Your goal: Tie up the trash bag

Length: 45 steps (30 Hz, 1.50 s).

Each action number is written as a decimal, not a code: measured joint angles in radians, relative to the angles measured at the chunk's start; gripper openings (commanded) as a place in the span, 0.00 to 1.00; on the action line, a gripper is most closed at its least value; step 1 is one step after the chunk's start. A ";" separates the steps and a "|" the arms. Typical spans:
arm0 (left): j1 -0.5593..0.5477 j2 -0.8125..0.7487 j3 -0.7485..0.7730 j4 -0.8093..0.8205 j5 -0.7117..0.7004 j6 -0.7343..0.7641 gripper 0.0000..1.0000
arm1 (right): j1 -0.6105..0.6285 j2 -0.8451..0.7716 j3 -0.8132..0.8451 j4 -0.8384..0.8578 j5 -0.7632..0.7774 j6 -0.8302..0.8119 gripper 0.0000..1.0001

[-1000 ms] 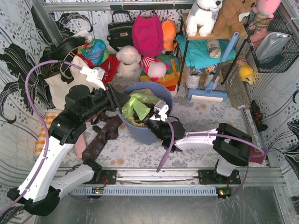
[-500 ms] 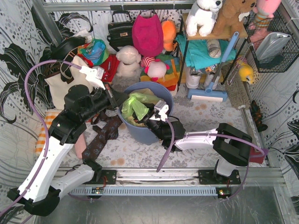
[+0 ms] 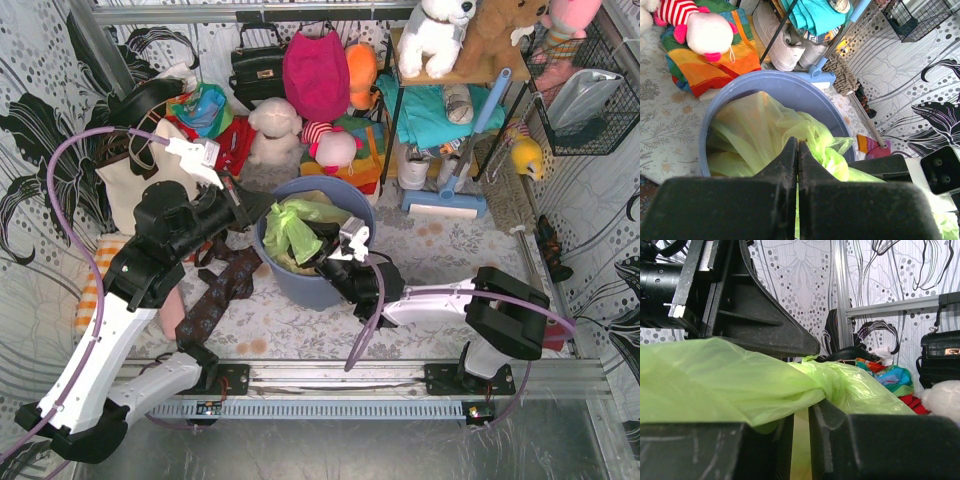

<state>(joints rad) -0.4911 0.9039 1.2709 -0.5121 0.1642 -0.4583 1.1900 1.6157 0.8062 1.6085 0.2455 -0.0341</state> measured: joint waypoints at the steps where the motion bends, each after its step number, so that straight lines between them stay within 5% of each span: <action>1: 0.000 0.000 0.000 0.004 -0.001 0.001 0.00 | 0.000 -0.006 -0.007 0.000 0.000 0.003 0.18; 8: 0.000 0.003 0.004 0.008 -0.011 0.006 0.00 | 0.000 -0.030 -0.035 -0.001 0.000 0.026 0.37; 21: 0.000 0.013 0.008 0.011 -0.024 0.017 0.00 | 0.000 -0.137 -0.061 -0.103 0.006 0.076 0.40; 33: 0.000 0.016 0.013 0.012 -0.038 0.027 0.00 | 0.000 -0.349 -0.060 -0.494 0.013 0.172 0.42; 45: 0.000 0.016 0.014 0.045 -0.010 0.026 0.00 | 0.000 -0.625 0.042 -1.069 0.025 0.364 0.48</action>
<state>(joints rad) -0.4911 0.9203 1.2846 -0.4667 0.1539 -0.4324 1.1900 0.9909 0.8486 0.5392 0.2703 0.3298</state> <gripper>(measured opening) 0.008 0.449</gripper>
